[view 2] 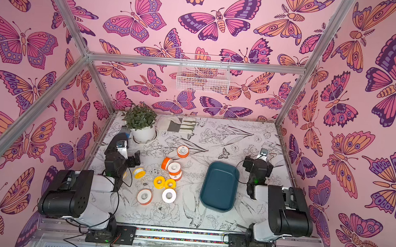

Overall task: Put the sealing tape into the storage box
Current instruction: Move the storage box to the center of the board.

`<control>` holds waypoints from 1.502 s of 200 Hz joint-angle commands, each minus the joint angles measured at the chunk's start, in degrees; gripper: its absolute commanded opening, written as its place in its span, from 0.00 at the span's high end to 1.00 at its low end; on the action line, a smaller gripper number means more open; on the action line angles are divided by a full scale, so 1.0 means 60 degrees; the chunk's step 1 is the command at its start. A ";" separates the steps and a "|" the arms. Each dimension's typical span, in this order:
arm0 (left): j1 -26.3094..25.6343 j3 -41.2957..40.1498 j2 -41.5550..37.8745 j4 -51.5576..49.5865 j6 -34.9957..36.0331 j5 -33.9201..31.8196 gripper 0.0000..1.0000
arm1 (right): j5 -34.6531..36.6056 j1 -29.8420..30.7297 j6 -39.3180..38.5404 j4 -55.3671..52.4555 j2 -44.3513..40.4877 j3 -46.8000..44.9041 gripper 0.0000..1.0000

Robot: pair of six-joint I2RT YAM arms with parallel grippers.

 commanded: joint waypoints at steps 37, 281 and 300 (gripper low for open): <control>-0.0006 -0.0088 0.0035 0.0210 -0.0041 -0.0129 0.01 | -0.0119 -0.0018 0.0077 0.0019 -0.0079 -0.0010 0.01; -0.1840 -0.0083 -0.7421 -0.4870 -0.4328 -0.1633 0.01 | -0.0135 0.0354 0.2029 -0.6312 -0.4914 0.1518 0.01; -0.1829 0.0482 -0.7821 -0.5801 -0.5695 -0.0595 0.01 | -0.0514 0.0354 0.2565 -0.7559 -0.6086 0.1824 0.01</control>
